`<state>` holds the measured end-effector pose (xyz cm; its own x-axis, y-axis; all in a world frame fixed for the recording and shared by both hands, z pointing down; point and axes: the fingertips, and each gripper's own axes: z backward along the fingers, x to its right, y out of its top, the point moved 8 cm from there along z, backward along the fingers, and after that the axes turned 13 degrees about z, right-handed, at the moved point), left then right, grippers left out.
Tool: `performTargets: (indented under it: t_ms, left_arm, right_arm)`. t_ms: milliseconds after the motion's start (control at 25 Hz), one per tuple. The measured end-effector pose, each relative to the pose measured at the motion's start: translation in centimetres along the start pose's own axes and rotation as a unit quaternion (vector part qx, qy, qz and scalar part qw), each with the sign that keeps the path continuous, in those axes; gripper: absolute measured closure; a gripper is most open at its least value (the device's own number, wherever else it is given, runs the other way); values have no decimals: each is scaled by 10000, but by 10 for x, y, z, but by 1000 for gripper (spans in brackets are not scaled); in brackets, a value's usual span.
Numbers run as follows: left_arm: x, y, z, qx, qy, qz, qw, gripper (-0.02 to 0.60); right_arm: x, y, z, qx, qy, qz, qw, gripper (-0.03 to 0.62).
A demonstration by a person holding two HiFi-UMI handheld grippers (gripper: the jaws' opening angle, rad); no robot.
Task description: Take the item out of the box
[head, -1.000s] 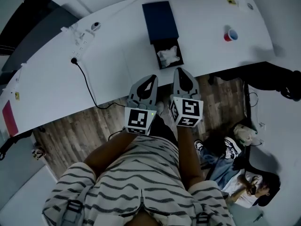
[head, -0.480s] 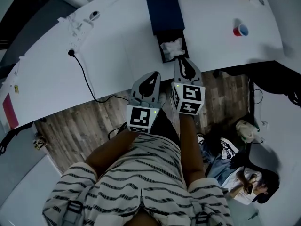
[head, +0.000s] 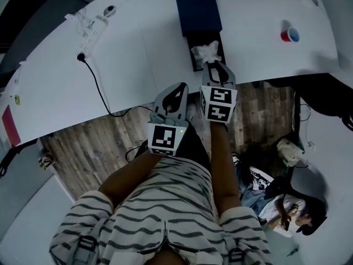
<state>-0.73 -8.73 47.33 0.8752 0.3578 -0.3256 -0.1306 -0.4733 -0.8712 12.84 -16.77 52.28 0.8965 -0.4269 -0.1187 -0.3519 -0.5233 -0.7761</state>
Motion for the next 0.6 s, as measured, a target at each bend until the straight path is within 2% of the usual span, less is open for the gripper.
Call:
performTargets:
  t_ms: [600]
  left_arm:
    - [-8, -17, -9, -185, 116, 90, 9997, 557]
  right_arm:
    - [6, -17, -48, -804, 214, 308, 9961, 480]
